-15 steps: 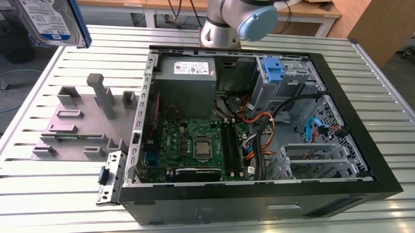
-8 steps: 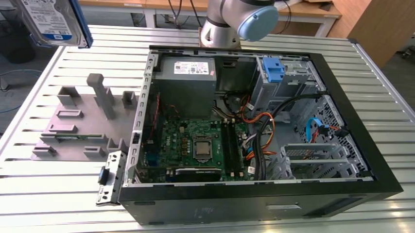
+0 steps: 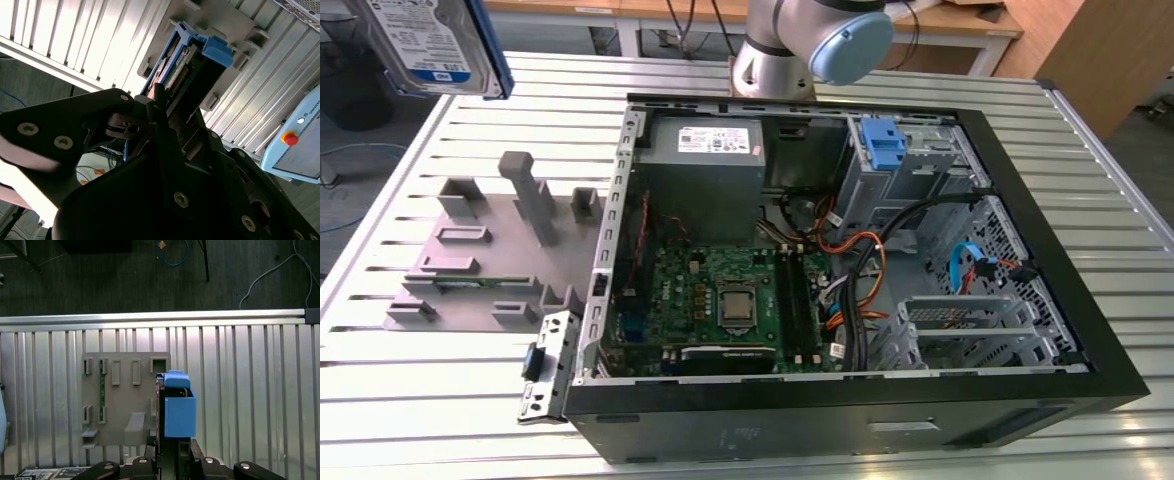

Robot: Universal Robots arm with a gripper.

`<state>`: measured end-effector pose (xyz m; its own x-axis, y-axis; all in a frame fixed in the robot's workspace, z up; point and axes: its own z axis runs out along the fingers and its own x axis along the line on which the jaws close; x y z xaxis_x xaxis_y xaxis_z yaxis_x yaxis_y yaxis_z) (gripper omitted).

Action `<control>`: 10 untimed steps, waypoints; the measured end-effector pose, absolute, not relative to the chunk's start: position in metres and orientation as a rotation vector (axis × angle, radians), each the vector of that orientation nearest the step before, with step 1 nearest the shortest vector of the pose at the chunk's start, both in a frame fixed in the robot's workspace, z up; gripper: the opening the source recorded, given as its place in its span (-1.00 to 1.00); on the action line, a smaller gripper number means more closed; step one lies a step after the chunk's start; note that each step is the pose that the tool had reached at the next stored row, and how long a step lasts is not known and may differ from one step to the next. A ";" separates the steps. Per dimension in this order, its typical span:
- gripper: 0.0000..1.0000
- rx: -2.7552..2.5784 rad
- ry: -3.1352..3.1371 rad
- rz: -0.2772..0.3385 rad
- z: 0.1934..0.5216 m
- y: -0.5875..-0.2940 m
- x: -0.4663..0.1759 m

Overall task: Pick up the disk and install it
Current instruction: 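Pick up the disk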

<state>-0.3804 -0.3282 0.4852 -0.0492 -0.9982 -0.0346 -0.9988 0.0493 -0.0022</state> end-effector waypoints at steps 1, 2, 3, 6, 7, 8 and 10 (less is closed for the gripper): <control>-0.31 -2.148 2.256 0.035 0.485 -0.328 -0.380; -0.31 -2.148 2.256 0.035 0.485 -0.328 -0.380; -0.31 -2.148 2.256 0.035 0.485 -0.328 -0.379; -0.31 -2.148 2.256 0.035 0.485 -0.328 -0.378; -0.31 -2.148 2.256 0.035 0.485 -0.328 -0.378; -0.31 -2.148 2.256 0.035 0.485 -0.328 -0.377; -0.31 -2.147 2.256 0.034 0.485 -0.328 -0.376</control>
<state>-0.3761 -0.3282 0.4853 -0.0493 -0.9982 -0.0344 -0.9988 0.0494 -0.0022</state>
